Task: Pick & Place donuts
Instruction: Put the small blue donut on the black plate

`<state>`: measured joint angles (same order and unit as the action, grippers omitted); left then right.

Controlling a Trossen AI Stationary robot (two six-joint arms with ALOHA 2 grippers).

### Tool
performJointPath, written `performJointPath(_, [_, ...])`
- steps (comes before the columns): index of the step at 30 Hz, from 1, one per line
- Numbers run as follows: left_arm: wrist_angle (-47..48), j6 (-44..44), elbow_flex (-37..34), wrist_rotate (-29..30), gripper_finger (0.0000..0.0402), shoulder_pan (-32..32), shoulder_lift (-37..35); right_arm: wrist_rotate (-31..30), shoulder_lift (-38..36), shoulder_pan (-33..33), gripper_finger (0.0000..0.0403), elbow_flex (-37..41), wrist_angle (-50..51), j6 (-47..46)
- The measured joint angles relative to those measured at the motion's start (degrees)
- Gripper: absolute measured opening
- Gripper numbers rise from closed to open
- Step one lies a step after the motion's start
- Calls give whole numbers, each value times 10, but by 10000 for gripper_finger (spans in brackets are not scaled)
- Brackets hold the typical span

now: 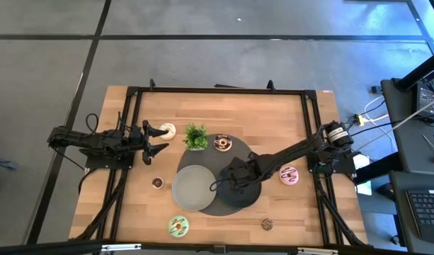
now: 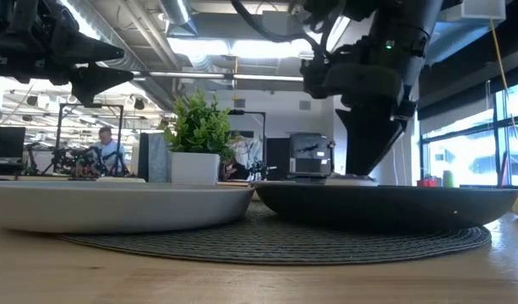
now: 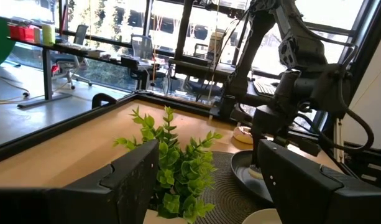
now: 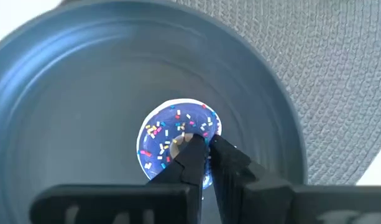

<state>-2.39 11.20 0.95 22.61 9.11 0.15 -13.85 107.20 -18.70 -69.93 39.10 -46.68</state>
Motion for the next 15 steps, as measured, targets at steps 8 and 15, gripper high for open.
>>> performJointPath(8, [0, 0, 0, 0, 269, 0, 0, 0, 0, -7, 32, 0, 0, 7])
performJointPath(15, [0, 0, 0, 0, 269, 0, 0, 4, 0, -7, 58, 0, 1, 8])
